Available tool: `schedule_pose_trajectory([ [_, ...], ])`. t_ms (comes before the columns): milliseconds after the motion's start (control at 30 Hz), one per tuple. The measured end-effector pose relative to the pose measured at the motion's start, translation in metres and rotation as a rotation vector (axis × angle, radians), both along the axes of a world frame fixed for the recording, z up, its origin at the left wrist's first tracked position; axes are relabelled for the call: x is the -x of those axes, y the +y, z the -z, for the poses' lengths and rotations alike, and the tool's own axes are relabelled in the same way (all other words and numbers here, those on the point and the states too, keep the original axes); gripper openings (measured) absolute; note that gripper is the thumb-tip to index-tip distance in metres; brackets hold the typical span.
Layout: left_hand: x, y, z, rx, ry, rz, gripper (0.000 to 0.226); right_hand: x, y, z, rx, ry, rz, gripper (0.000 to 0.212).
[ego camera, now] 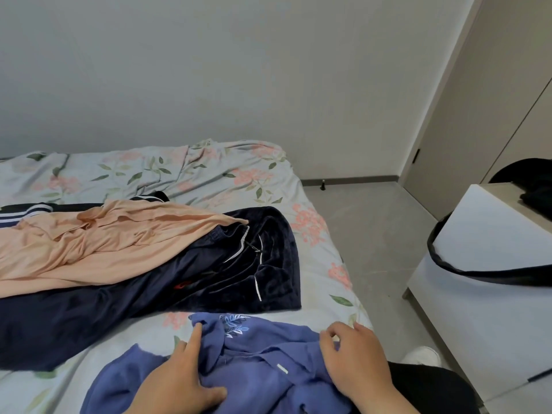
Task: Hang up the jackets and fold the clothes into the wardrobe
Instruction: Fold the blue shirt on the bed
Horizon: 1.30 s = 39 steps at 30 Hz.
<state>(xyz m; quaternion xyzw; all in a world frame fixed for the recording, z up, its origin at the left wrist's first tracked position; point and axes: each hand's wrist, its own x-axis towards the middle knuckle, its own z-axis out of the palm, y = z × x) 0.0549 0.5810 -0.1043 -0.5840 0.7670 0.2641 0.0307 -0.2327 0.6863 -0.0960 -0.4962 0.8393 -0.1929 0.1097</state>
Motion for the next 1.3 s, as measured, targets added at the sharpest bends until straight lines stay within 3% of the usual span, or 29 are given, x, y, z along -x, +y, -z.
schedule_pose_trajectory([
  [67, -0.007, -0.006, -0.001, -0.007, 0.039, -0.132, 0.114, -0.003, 0.000, -0.003, -0.270, 0.146, -0.079, 0.030],
  [100, -0.010, -0.011, -0.002, -0.040, 0.028, -0.158, 0.098, -0.003, 0.000, -0.002, -0.408, 0.167, -0.108, 0.030],
  [133, -0.013, -0.016, -0.003, -0.038, 0.001, -0.149, 0.067, -0.003, 0.000, -0.003, -0.524, 0.179, -0.133, 0.027],
  [167, -0.015, -0.021, -0.004, -0.010, -0.011, -0.124, 0.038, -0.002, 0.000, -0.004, -0.562, 0.199, -0.158, 0.024],
  [200, -0.016, -0.024, -0.004, 0.014, -0.024, -0.125, 0.029, 0.000, 0.000, -0.001, -0.559, 0.215, -0.180, 0.027],
  [267, -0.018, -0.030, 0.001, 0.062, 0.076, -0.229, 0.037, 0.003, -0.001, 0.010, -0.485, 0.167, -0.228, 0.048],
  [300, -0.019, -0.033, 0.005, 0.081, 0.154, -0.291, 0.039, 0.002, -0.003, 0.011, -0.439, 0.052, -0.218, 0.059],
  [367, -0.018, -0.038, 0.002, 0.130, 0.260, -0.324, 0.034, 0.001, -0.007, 0.016, -0.364, -0.253, -0.101, 0.065],
  [433, -0.014, -0.046, -0.005, 0.224, 0.284, -0.316, 0.022, 0.004, -0.013, 0.017, -0.345, -0.417, 0.033, 0.067],
  [467, -0.011, -0.050, -0.011, 0.258, 0.298, -0.317, 0.021, 0.005, -0.014, 0.017, -0.355, -0.446, 0.037, 0.060],
  [533, -0.002, -0.061, -0.022, 0.206, 0.447, -0.300, 0.032, 0.009, -0.015, 0.016, -0.364, -0.469, -0.014, 0.007],
  [567, 0.002, -0.068, -0.031, 0.143, 0.585, -0.314, 0.034, 0.012, -0.017, 0.017, -0.326, -0.516, -0.015, 0.024],
  [633, 0.013, -0.082, -0.054, 0.071, 0.796, -0.404, 0.035, 0.020, -0.021, 0.013, -0.149, -0.550, 0.055, 0.034],
  [733, 0.026, -0.110, -0.083, 0.183, 0.888, -0.497, 0.034, 0.030, -0.028, -0.002, 0.160, -0.481, 0.274, 0.021],
  [767, 0.032, -0.115, -0.091, 0.236, 0.864, -0.489, 0.031, 0.029, -0.027, -0.003, 0.196, -0.439, 0.329, 0.013],
  [833, 0.039, -0.117, -0.092, 0.299, 0.718, -0.431, 0.019, 0.022, -0.021, 0.000, 0.207, -0.307, 0.285, 0.025],
  [900, 0.043, -0.103, -0.082, 0.321, 0.502, -0.371, 0.043, 0.010, -0.011, 0.005, 0.206, -0.198, 0.014, 0.024],
  [967, 0.045, -0.077, -0.063, 0.347, 0.447, -0.163, 0.035, 0.000, -0.007, 0.005, 0.061, -0.143, -0.242, 0.048],
  [1000, 0.045, -0.062, -0.053, 0.289, 0.406, -0.049, 0.026, -0.001, -0.008, 0.007, -0.013, -0.096, -0.342, 0.060],
  [1033, 0.043, -0.049, -0.042, 0.212, 0.326, 0.044, 0.031, -0.001, -0.008, 0.009, -0.094, -0.054, -0.411, 0.065],
  [1100, 0.036, -0.028, -0.021, 0.071, 0.190, 0.189, 0.042, 0.001, -0.009, 0.012, -0.217, -0.025, -0.476, 0.055],
  [1200, 0.021, -0.020, -0.003, 0.078, 0.131, 0.274, 0.016, 0.001, -0.007, 0.014, -0.223, -0.079, -0.442, 0.013],
  [1300, 0.013, -0.026, -0.004, 0.231, 0.008, 0.249, 0.012, 0.001, -0.004, 0.008, -0.155, -0.262, -0.267, 0.016],
])
